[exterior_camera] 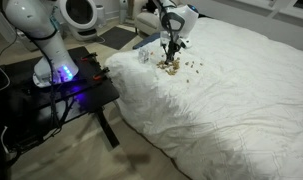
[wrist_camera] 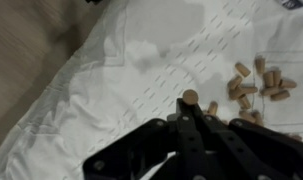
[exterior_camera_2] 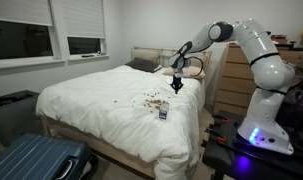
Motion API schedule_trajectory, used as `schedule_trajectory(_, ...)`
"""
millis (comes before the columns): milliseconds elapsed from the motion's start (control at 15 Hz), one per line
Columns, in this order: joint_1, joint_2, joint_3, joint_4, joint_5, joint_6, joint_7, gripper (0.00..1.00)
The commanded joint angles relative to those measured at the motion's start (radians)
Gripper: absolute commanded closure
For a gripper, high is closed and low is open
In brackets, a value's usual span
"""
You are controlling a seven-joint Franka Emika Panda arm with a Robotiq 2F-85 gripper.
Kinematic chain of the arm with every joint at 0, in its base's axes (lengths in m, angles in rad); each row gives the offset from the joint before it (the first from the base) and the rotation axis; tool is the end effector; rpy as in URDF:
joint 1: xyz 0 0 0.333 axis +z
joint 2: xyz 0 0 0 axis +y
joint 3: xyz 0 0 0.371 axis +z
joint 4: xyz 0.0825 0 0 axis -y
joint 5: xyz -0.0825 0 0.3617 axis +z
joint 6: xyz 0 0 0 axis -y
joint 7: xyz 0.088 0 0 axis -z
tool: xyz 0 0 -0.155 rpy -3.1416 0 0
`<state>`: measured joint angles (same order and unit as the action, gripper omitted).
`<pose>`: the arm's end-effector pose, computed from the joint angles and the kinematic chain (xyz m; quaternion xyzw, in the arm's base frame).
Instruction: Pick some objects from the bed and put them in the clear bottle
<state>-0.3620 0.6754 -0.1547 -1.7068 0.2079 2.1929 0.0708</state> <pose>0.5896 -0.3063 0.2008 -0.9355 0.3410 0.0796 0.0479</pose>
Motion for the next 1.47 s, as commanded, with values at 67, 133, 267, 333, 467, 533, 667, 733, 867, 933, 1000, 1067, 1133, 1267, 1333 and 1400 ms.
schedule_trajectory(67, 0.01, -0.241, -0.009, -0.16, -0.018, -0.185, -0.103, 0.99)
schedule_trajectory(133, 0.019, -0.267, -0.01, -0.172, -0.023, -0.209, -0.111, 0.99)
schedule_trajectory(267, 0.044, -0.306, -0.009, -0.193, -0.038, -0.233, -0.119, 0.99)
schedule_trajectory(333, 0.059, -0.32, -0.007, -0.203, -0.047, -0.233, -0.121, 0.99)
schedule_trajectory(467, 0.095, -0.332, 0.001, -0.223, -0.074, -0.197, -0.11, 0.99)
schedule_trajectory(533, 0.118, -0.33, 0.006, -0.231, -0.093, -0.174, -0.104, 0.99)
schedule_trajectory(667, 0.158, -0.321, 0.02, -0.235, -0.122, -0.144, -0.101, 0.99)
schedule_trajectory(733, 0.177, -0.318, 0.03, -0.237, -0.131, -0.134, -0.103, 0.99)
schedule_trajectory(867, 0.207, -0.314, 0.05, -0.245, -0.138, -0.112, -0.113, 0.99)
schedule_trajectory(933, 0.222, -0.314, 0.06, -0.252, -0.142, -0.099, -0.115, 0.99)
schedule_trajectory(1000, 0.235, -0.31, 0.07, -0.258, -0.144, -0.086, -0.12, 0.99)
schedule_trajectory(1067, 0.246, -0.309, 0.079, -0.263, -0.145, -0.076, -0.122, 0.99)
schedule_trajectory(1133, 0.254, -0.304, 0.088, -0.267, -0.143, -0.069, -0.127, 0.99)
schedule_trajectory(1267, 0.269, -0.295, 0.102, -0.277, -0.143, -0.054, -0.13, 0.99)
schedule_trajectory(1333, 0.276, -0.286, 0.104, -0.284, -0.15, -0.035, -0.125, 0.99)
schedule_trajectory(1400, 0.283, -0.277, 0.104, -0.288, -0.157, -0.02, -0.121, 0.99)
